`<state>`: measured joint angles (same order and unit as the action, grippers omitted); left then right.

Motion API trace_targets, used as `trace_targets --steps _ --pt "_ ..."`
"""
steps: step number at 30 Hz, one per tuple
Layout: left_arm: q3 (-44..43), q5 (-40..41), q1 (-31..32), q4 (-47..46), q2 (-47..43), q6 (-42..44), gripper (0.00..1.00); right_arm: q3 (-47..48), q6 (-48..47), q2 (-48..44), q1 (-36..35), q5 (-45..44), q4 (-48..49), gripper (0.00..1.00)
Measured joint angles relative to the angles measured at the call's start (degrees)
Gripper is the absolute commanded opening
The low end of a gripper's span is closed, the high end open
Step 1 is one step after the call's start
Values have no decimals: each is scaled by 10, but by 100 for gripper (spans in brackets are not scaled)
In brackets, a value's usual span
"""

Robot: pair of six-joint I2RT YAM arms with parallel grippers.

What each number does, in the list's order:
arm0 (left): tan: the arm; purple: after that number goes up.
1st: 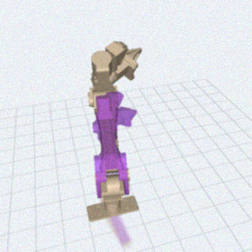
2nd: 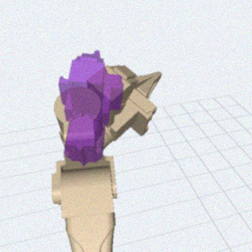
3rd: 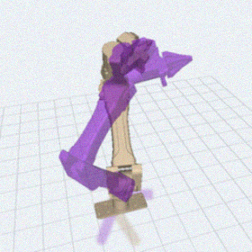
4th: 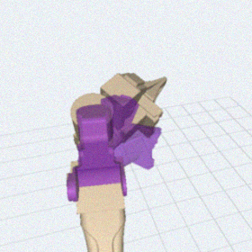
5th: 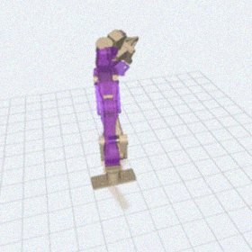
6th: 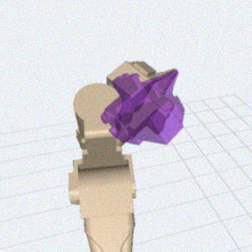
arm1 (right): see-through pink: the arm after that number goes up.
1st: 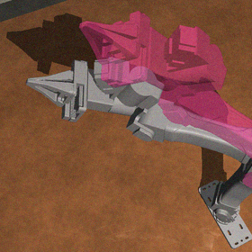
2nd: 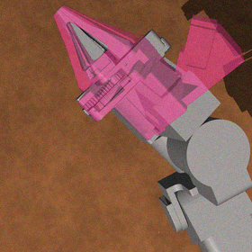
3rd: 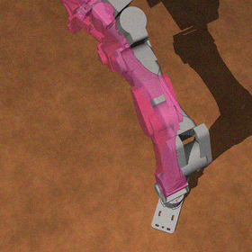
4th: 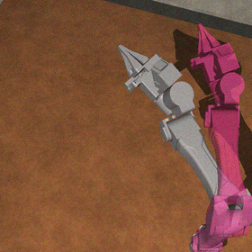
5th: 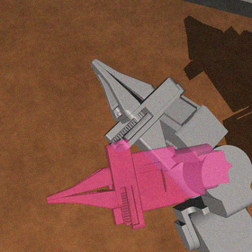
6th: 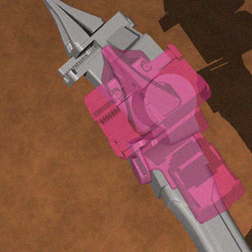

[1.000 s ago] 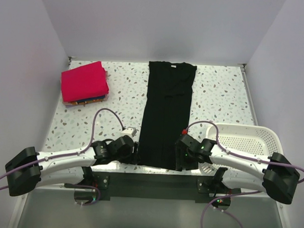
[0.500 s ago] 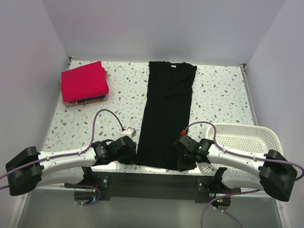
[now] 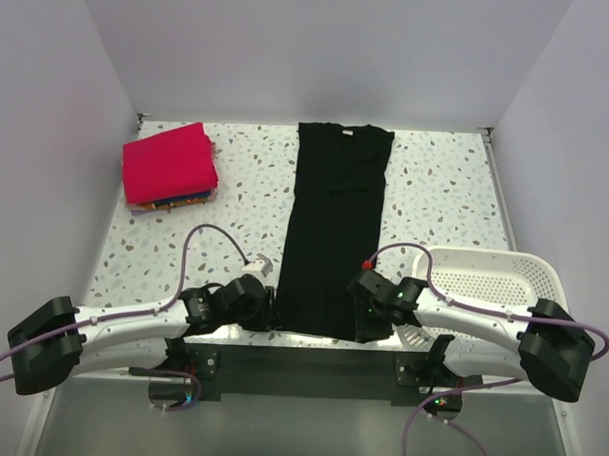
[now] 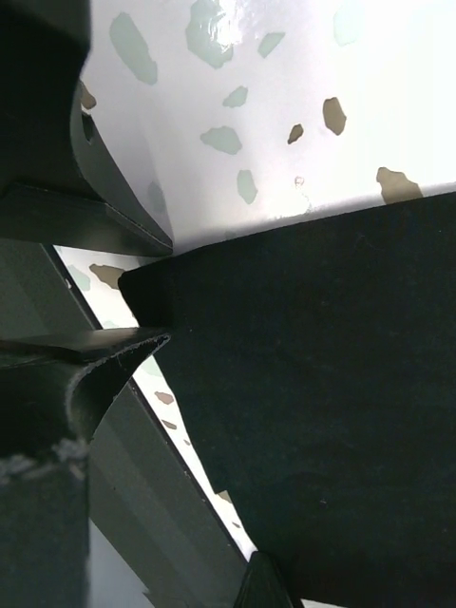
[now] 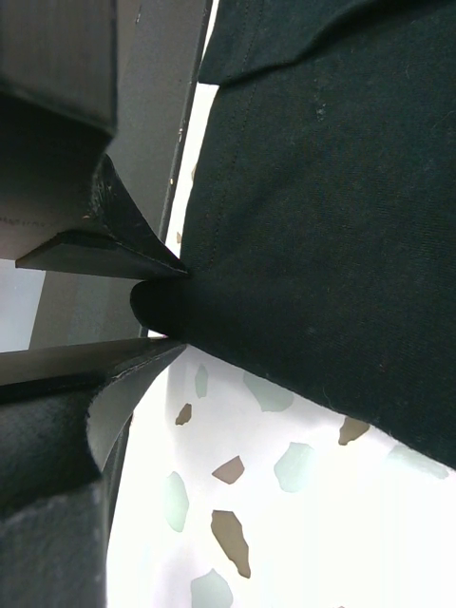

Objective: Fold and stack the t-shirts
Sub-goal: Fold the tshirt

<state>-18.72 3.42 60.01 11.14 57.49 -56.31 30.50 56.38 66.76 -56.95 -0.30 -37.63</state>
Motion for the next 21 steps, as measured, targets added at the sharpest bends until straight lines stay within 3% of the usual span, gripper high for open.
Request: trace_targets --steps 3,6,8,21 --pt "5 -2 0 -4 0 -4 25 0 -1 0 0 0 0 25" --pt "8 -2 0 -2 0 -12 11 0 -3 2 0 0 1 5" --pt "9 -2 0 2 1 -15 0 0 -1 3 -1 1 6 0" --pt "-16 3 0 34 -6 -16 0 45 -9 -28 -2 -20 -35 0"
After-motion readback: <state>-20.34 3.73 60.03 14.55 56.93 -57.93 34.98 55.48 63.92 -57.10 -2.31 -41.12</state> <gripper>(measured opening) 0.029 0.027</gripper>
